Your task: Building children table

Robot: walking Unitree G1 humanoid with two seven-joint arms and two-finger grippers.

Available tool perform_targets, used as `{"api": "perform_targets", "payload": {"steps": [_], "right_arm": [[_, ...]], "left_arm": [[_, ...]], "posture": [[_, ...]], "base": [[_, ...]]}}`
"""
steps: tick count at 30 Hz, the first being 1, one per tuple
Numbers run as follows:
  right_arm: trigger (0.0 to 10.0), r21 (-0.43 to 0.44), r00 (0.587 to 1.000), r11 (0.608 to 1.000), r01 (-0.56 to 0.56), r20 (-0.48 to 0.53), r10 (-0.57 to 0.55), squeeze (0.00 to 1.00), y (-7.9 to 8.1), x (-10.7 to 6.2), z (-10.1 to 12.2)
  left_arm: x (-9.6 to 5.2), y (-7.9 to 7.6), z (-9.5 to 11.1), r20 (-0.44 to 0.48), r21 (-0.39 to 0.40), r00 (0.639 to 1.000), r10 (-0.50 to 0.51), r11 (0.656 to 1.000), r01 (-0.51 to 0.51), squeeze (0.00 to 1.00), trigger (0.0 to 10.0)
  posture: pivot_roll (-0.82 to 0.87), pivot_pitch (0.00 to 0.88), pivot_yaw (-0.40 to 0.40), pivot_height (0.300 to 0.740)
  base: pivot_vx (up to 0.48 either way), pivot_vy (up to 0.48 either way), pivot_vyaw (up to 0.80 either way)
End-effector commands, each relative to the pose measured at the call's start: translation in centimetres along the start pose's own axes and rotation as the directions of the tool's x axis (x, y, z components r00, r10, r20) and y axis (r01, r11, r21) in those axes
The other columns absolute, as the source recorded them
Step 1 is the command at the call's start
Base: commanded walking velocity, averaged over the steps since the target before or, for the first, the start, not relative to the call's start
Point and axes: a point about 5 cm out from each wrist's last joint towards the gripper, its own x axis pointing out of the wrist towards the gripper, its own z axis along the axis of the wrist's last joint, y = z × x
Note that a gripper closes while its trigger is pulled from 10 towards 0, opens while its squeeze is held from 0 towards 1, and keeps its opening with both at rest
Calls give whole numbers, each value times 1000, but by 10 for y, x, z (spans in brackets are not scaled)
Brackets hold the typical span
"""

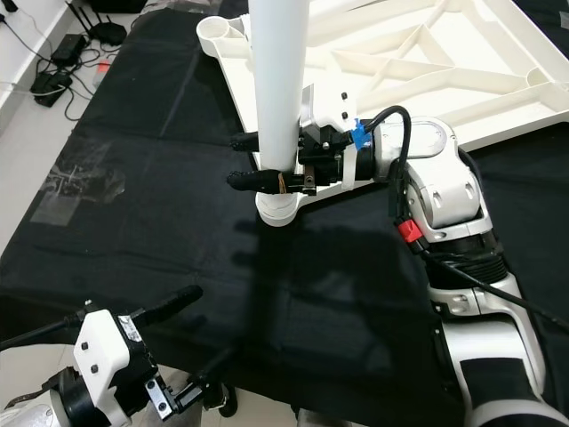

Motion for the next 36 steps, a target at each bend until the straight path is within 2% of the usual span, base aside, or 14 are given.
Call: {"api": "perform_targets", "payload": {"steps": [1, 15, 25, 36], "right_arm": [[10000, 36, 998, 999, -28, -63, 30, 0, 9, 6, -13], [10000, 144, 996, 989, 38, -87, -25, 0, 4, 12, -16], [10000, 176, 994, 981, 83, -90, -68, 0, 4, 12, -17], [10000, 239, 986, 957, 166, -41, -161, 0, 10, 14, -22]], "left_arm": [[0, -2, -5, -12, -7, 1000, -4, 1000, 4, 0, 10000], [0, -2, -5, -7, -6, 1000, -7, 1000, 7, 0, 10000], [0, -2, -6, -5, -6, 1000, -8, 1000, 8, 0, 10000], [0, -4, -7, -6, -7, 1000, -9, 1000, 9, 0, 10000]], "posture": [[50, 397, 40, 740], [41, 398, 33, 740], [40, 395, 34, 740], [41, 382, 38, 740]], "base": [[0, 0, 0], [0, 0, 0], [0, 0, 0], [0, 0, 0]]}}
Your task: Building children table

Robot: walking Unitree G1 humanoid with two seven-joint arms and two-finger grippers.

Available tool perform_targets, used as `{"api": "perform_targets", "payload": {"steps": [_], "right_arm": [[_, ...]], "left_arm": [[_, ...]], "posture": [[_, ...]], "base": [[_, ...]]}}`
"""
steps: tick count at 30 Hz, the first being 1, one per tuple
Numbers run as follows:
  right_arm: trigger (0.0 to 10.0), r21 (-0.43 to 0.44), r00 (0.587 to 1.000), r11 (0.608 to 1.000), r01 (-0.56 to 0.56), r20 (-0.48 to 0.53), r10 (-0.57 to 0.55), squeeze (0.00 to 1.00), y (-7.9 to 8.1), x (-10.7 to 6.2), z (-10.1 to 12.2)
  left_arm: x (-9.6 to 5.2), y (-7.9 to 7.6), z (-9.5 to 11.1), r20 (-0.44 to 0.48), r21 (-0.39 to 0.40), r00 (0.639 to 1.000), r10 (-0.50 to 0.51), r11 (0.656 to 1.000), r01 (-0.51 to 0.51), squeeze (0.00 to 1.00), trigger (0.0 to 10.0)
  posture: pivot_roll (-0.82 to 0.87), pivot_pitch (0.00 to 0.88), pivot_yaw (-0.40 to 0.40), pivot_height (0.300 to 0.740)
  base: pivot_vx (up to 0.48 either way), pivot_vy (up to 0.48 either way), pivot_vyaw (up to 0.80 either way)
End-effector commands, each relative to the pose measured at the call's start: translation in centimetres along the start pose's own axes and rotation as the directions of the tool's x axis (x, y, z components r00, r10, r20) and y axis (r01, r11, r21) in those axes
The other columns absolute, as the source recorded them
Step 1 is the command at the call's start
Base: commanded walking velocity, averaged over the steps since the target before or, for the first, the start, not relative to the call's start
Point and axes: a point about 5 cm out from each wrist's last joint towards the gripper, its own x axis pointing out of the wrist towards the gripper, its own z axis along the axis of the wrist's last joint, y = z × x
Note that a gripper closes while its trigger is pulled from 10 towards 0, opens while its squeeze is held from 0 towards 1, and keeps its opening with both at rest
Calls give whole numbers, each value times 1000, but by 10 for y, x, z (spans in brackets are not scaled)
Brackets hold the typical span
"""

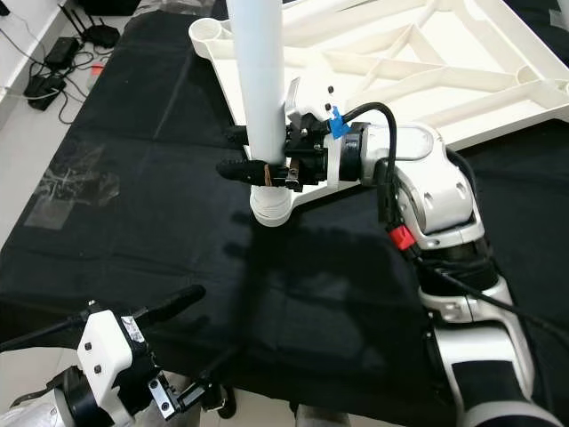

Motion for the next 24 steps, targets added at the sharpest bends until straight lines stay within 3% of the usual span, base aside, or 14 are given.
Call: {"api": "perform_targets", "payload": {"steps": [1, 15, 24], "right_arm": [[10000, 77, 999, 997, 6, -48, -2, 0, 7, 4, -20], [10000, 107, 998, 992, 64, -31, -61, 0, 21, 3, -23], [10000, 77, 994, 992, 104, -51, -101, 0, 26, 6, -22]], "left_arm": [[-1, -3, -5, -22, -8, 1000, -3, 1000, 3, 0, 10000], [-1, -3, -6, -21, -7, 1000, -5, 1000, 5, 0, 10000], [-1, -1, -6, -18, 0, 1000, -1, 1000, 1, 0, 10000]], "posture": [[41, 382, 38, 740], [38, 376, 44, 740], [34, 384, 48, 740]], "base": [[0, 0, 0], [0, 0, 0], [0, 0, 0]]}}
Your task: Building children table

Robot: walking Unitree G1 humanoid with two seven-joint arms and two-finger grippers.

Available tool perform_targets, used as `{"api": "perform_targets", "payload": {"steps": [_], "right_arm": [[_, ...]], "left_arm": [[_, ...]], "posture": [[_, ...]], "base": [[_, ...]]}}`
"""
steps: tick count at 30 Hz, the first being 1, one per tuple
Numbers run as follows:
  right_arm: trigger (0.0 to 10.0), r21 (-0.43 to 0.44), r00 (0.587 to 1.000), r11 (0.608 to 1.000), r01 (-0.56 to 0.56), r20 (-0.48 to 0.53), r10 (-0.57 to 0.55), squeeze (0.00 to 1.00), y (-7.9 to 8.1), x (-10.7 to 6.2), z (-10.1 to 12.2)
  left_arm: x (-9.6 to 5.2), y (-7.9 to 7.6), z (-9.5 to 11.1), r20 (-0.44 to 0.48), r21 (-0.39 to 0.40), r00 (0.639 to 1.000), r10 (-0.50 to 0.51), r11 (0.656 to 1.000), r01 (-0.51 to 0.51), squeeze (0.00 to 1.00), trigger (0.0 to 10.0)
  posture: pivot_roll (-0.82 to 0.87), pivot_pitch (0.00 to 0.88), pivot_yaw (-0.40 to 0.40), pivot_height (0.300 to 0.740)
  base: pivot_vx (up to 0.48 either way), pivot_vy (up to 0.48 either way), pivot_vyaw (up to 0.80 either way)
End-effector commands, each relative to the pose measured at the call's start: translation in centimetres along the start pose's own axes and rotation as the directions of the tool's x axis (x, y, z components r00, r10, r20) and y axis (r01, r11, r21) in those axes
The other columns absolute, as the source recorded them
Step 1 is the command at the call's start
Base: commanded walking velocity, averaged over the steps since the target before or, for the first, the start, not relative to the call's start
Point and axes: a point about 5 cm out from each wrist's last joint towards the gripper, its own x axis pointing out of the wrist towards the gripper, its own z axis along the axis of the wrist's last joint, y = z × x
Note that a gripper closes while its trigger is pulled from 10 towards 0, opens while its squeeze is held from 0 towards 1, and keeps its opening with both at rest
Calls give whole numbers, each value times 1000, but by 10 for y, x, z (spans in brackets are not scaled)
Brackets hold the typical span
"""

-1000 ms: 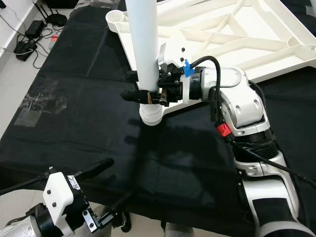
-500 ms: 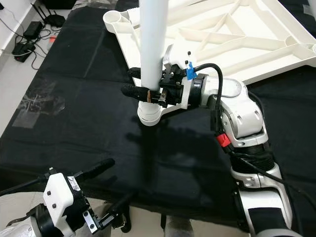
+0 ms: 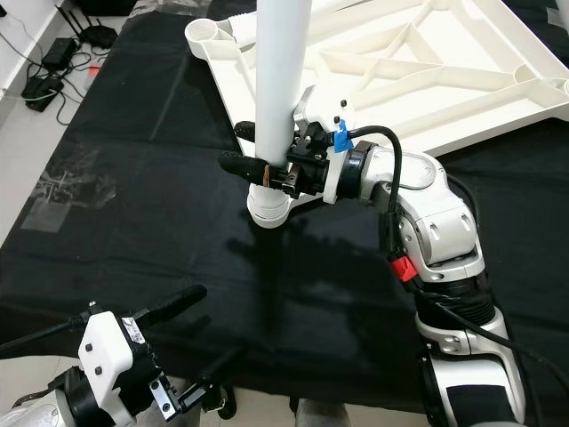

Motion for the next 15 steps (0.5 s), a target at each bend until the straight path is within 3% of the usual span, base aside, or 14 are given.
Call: {"api": "perform_targets", "payload": {"steps": [1, 15], "right_arm": [[10000, 51, 997, 999, -15, -78, 19, 0, 10, 5, -19], [10000, -7, 998, 1000, 1, -59, -2, 0, 20, 10, -12]], "left_arm": [[-2, -1, -5, -25, -2, 1000, 1, 1000, -1, 0, 10000], [0, 1, -6, -23, 1, 1000, 0, 1000, 0, 0, 10000]], "posture": [[34, 384, 48, 740], [32, 385, 49, 740]], "base": [[0, 0, 0], [0, 0, 0]]}}
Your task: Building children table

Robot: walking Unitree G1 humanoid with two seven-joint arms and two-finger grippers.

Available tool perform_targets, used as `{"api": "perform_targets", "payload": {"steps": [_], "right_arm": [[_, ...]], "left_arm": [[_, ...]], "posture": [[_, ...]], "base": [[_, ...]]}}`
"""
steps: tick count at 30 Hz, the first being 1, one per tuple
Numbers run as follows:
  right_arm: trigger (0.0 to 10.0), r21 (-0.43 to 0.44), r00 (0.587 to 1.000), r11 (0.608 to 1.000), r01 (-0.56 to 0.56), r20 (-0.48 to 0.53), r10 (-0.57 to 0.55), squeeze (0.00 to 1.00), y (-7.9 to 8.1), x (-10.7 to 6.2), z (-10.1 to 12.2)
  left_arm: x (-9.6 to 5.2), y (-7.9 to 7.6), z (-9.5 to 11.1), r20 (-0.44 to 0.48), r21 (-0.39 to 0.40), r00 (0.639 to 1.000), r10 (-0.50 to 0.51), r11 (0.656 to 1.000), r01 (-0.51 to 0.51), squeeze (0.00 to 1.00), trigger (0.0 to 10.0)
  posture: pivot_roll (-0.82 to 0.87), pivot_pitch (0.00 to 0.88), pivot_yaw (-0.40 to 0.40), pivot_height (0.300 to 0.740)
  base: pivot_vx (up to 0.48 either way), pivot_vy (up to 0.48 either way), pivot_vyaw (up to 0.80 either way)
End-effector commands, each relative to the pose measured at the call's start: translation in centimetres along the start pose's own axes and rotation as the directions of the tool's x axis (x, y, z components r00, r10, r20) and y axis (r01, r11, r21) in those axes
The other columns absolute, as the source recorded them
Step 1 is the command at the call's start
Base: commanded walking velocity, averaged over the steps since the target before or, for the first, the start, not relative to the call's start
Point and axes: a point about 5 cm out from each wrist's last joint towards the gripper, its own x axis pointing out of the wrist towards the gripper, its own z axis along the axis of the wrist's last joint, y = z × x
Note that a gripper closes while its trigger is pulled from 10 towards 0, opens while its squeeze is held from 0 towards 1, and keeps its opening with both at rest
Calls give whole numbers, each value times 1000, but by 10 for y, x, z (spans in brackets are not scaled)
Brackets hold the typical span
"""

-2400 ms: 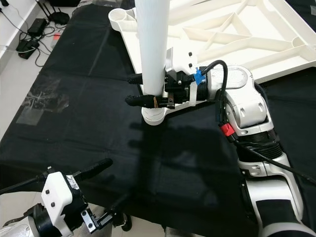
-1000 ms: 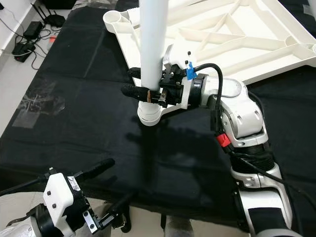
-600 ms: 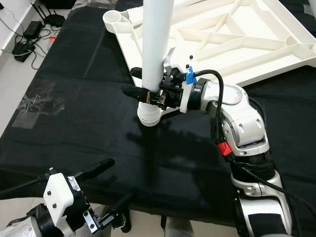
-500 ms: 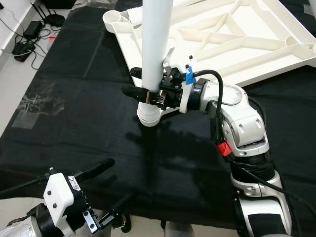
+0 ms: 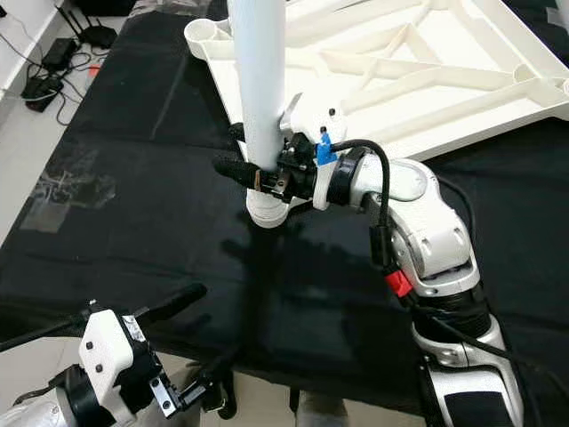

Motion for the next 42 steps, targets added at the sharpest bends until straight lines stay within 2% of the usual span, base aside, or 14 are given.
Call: {"api": "perform_targets", "payload": {"steps": [1, 20, 22, 24, 26, 27, 28, 29, 30, 32, 33, 35, 36, 42], "right_arm": [[10000, 47, 998, 998, -38, -46, 40, 0, 10, 5, -14], [10000, 43, 997, 999, 3, -83, 1, 0, 12, 4, -18], [10000, 54, 996, 998, 27, -86, -23, 0, 12, 5, -19], [10000, 101, 991, 989, 108, -91, -99, 0, 17, 9, -23], [10000, 101, 991, 989, 108, -91, -99, 0, 17, 9, -23], [10000, 116, 976, 973, 200, -112, -188, 0, 24, 14, -28], [10000, 116, 976, 973, 200, -112, -188, 0, 24, 14, -28], [10000, 136, 910, 908, 396, -192, -368, 0, 32, 17, -42], [10000, 141, 851, 852, 503, -253, -461, 0, 50, 19, -55], [10000, 141, 851, 852, 503, -253, -461, 0, 50, 19, -55], [10000, 132, 801, 807, 576, -285, -526, 0, 62, 20, -61], [10000, 132, 801, 807, 576, -285, -526, 0, 62, 20, -61], [10000, 110, 765, 773, 625, -280, -579, 0, 64, 20, -62], [10000, 79, 751, 763, 642, -266, -604, 0, 62, 27, -65]], "left_arm": [[-1, -1, -5, -24, -5, 1000, 0, 1000, 0, 0, 10000], [0, 0, -6, -20, -2, 1000, 0, 1000, 0, 0, 10000], [0, 0, -5, -19, -2, 1000, 0, 1000, 0, 0, 10000], [0, -1, -6, -19, -2, 1000, 1, 1000, -1, 0, 10000], [0, -1, -6, -19, -2, 1000, 1, 1000, -1, 0, 10000], [-1, -1, -6, -19, -2, 1000, 2, 1000, -2, 0, 10000], [-1, -1, -6, -19, -2, 1000, 2, 1000, -2, 0, 10000], [0, 0, -7, -19, -2, 1000, 3, 1000, -3, 0, 10000], [0, 0, -8, -19, -1, 1000, 4, 1000, -4, 0, 10000], [0, 0, -8, -19, -1, 1000, 4, 1000, -4, 0, 10000], [1, 1, -9, -19, 0, 1000, 5, 1000, -5, 0, 10000], [1, 1, -9, -19, 0, 1000, 5, 1000, -5, 0, 10000], [2, 1, -10, -20, 2, 1000, 5, 1000, -5, 0, 10000], [4, 4, -16, -21, 11, 1000, 2, 1000, -2, 0, 10000]], "posture": [[32, 385, 49, 740], [27, 383, 45, 740], [26, 383, 45, 740], [25, 382, 41, 740], [25, 382, 41, 740], [26, 377, 33, 740], [26, 377, 33, 740], [16, 370, 30, 740], [26, 362, 36, 740], [26, 362, 36, 740], [25, 357, 39, 740], [25, 357, 39, 740], [23, 341, 40, 740], [21, 297, 33, 740]], "base": [[0, 0, 0], [0, 0, 0], [0, 0, 0], [0, 0, 0], [0, 0, 0], [0, 0, 0], [0, 0, 0], [0, 0, 0], [0, 0, 0], [0, 0, 0], [0, 0, 0], [0, 0, 0], [0, 0, 0], [0, 0, 0]]}}
